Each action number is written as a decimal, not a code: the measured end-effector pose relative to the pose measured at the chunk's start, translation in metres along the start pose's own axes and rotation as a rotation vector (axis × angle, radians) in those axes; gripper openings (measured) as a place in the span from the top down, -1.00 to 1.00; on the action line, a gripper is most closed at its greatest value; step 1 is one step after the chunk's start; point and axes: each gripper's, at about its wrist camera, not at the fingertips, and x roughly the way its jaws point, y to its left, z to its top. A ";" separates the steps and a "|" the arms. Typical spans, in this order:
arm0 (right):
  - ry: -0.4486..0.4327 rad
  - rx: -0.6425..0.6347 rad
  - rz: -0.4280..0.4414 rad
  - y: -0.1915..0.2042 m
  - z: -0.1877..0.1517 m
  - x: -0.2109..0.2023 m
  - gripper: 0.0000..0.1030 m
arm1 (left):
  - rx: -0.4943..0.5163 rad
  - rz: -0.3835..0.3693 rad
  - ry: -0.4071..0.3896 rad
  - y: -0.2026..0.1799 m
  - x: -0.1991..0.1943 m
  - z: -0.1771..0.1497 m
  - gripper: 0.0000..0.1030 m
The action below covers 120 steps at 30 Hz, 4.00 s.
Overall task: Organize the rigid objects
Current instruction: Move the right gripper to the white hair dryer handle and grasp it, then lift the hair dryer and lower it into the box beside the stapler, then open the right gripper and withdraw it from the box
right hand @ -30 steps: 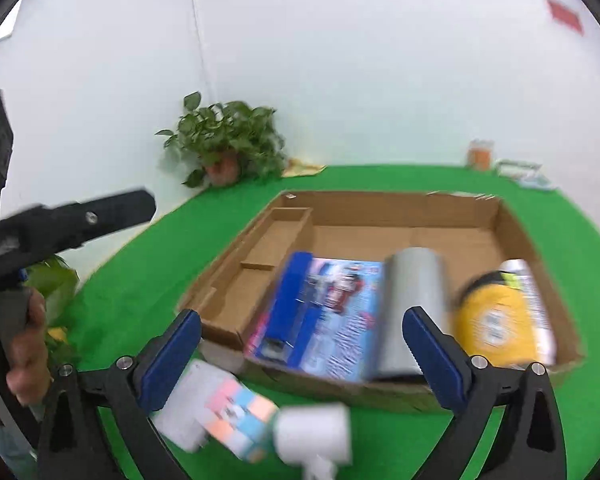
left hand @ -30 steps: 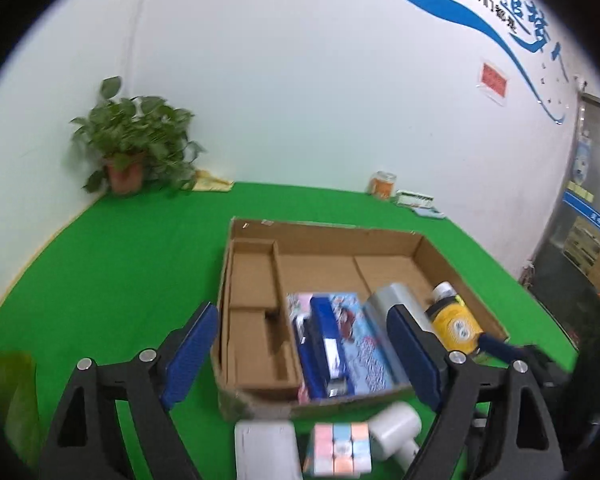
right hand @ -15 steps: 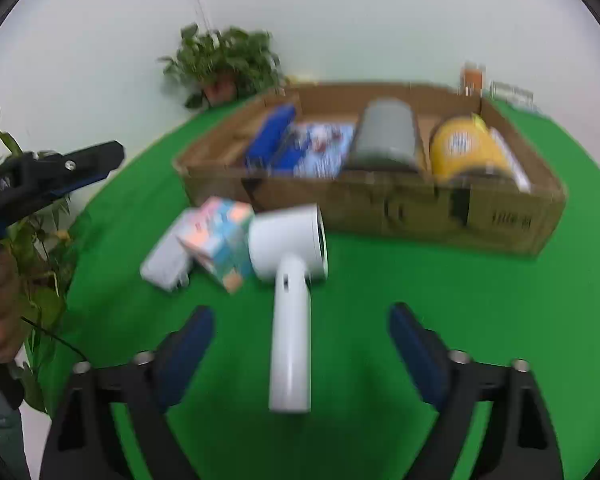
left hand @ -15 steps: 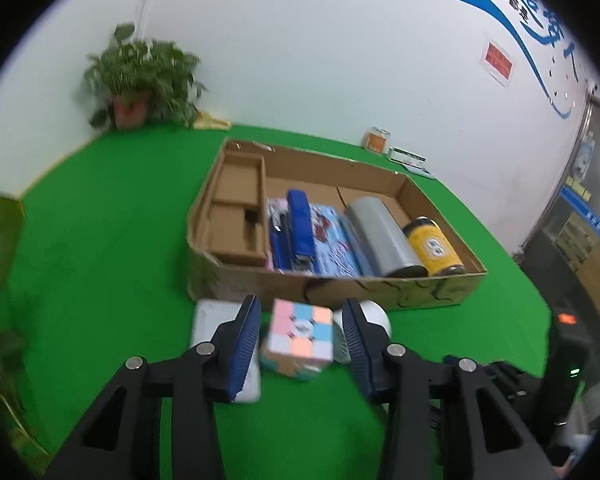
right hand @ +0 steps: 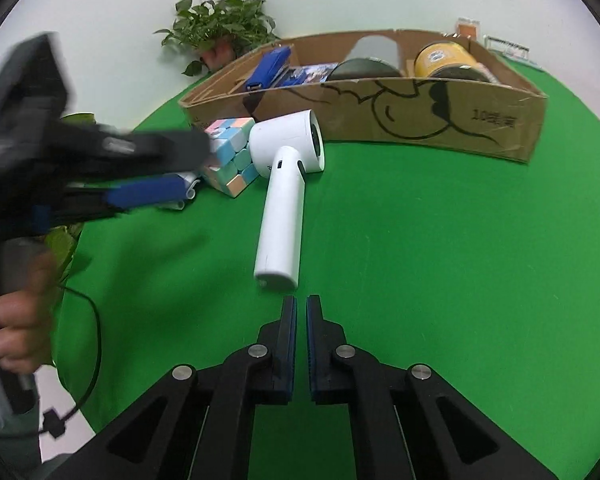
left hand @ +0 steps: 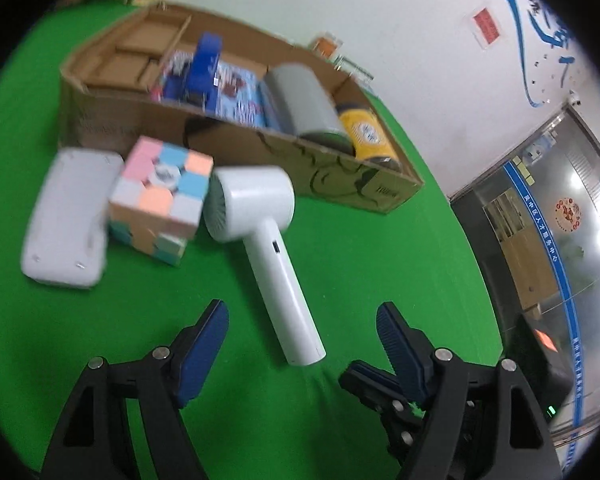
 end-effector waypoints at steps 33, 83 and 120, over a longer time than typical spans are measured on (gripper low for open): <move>0.029 0.054 -0.080 0.005 -0.015 0.006 0.50 | -0.031 -0.118 0.254 -0.028 0.073 -0.023 0.37; 0.043 0.196 -0.031 0.002 0.242 0.126 0.55 | -0.059 -0.047 0.227 0.045 0.077 0.205 0.31; -0.348 -0.002 -0.192 0.037 0.183 0.065 -0.97 | 0.145 0.375 -0.401 0.058 -0.081 0.068 -0.74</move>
